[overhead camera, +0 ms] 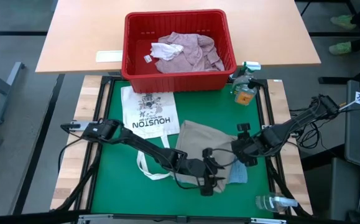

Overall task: Fold laundry
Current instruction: Stack the folded gray shorts on top of the folded light blue pants

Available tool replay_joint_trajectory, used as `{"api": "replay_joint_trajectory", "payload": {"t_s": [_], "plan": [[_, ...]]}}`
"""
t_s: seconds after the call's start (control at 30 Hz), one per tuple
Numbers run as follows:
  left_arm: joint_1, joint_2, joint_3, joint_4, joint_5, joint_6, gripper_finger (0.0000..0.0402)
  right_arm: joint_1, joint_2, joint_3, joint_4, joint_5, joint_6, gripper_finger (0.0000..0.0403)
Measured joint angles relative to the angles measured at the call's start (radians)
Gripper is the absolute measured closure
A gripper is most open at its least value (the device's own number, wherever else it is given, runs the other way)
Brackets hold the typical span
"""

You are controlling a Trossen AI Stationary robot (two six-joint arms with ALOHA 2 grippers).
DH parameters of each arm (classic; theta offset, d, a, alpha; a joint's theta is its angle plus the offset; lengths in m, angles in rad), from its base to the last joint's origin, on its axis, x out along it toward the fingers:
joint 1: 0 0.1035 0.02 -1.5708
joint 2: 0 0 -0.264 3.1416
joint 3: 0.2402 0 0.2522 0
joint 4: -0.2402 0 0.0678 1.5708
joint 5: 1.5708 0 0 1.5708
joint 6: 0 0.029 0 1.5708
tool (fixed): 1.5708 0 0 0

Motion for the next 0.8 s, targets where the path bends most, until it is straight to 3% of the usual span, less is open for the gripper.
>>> {"api": "replay_joint_trajectory", "payload": {"t_s": [0.23,0.47,0.6,0.8], "plan": [[-0.004,-0.133,0.000,-0.283,-0.010,0.010,0.0238,0.000,0.000,0.103,-0.013,-0.171,0.005,0.0225],[-0.039,-0.195,0.000,-0.482,0.003,0.009,0.0239,0.030,0.005,0.104,0.216,-0.388,0.010,0.0226],[-0.067,-0.196,0.000,-0.512,0.002,0.008,0.0239,0.110,0.034,0.072,0.354,-0.356,0.000,0.0226],[-0.090,-0.193,0.000,-0.512,-0.006,0.006,0.0239,0.204,0.096,0.070,0.424,-0.232,-0.029,0.0226]]}}
